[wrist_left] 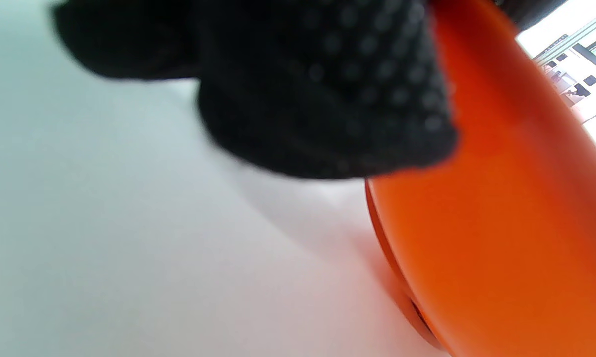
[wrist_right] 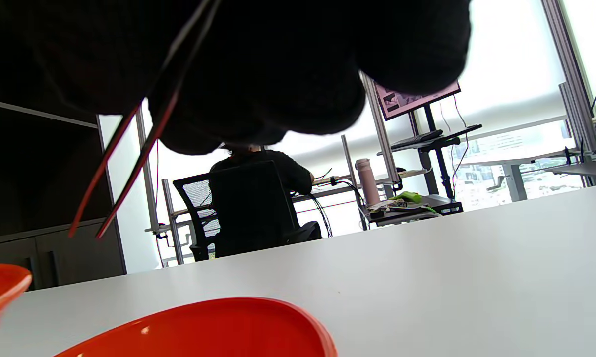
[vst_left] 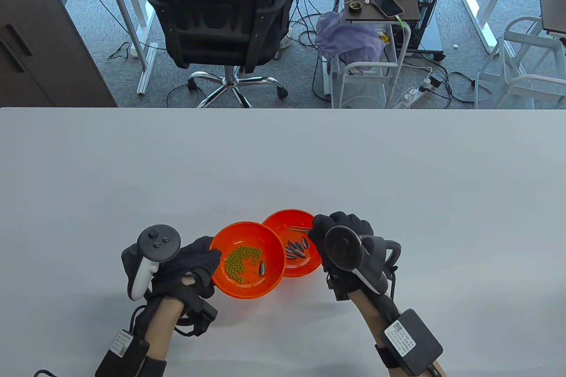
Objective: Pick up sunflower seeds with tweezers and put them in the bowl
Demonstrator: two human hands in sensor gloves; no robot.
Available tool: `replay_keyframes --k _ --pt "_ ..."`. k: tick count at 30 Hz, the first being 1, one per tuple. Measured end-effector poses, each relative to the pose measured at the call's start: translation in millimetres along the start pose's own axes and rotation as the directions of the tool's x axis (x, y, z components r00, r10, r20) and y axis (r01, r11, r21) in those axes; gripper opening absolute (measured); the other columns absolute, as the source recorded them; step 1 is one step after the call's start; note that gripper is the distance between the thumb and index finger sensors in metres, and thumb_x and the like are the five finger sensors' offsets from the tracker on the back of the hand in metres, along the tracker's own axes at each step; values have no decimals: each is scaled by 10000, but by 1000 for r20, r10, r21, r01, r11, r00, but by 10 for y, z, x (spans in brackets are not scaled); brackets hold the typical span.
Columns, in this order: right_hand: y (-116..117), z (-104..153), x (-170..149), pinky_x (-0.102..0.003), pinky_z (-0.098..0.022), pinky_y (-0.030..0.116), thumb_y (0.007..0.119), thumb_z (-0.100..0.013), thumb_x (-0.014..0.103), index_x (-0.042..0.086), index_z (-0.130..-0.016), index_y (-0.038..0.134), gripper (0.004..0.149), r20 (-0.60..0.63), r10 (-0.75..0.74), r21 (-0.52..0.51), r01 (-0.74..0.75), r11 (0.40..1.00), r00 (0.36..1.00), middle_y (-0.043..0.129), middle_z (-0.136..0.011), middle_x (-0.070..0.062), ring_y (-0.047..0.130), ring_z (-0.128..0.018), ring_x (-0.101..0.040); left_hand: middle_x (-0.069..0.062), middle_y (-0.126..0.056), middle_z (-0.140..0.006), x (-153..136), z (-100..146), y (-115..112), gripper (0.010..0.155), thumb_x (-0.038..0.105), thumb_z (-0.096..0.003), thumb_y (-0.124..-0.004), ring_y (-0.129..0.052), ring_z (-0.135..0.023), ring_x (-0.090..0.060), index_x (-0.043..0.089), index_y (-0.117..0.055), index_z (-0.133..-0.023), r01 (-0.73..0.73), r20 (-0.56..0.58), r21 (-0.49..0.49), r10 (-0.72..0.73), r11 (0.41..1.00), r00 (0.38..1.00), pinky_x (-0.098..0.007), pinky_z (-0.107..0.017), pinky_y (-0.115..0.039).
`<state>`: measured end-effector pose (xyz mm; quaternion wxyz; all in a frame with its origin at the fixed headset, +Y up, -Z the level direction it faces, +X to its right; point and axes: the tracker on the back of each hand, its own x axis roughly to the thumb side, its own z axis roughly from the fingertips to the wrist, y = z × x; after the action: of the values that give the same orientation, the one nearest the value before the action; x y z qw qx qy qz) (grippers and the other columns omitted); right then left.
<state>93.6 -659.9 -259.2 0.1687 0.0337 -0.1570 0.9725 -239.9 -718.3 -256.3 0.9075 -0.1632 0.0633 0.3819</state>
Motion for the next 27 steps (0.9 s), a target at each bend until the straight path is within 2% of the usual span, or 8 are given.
replay_keyframes --k 12,27 --pt "33 82 219 -369 -419 879 900 -300 452 273 -634 1046 406 94 5 60 -11 998 996 1052 -534 58 1007 -380 -128 -60 -1049 -409 10 -2 -12 504 389 -467 -786 -1054 -43 -116 152 -812 -910 1 8 0 -1 1000 1000 -344 -165 -945" --pt "177 198 433 -372 -419 878 899 -302 455 274 -636 1045 407 191 101 154 -131 979 976 1051 -534 57 1007 -379 -128 -63 -1049 -408 18 10 -14 502 389 -466 -786 -1054 -43 -116 152 -814 -908 -3 23 7 2 1000 1000 -345 -165 -944"
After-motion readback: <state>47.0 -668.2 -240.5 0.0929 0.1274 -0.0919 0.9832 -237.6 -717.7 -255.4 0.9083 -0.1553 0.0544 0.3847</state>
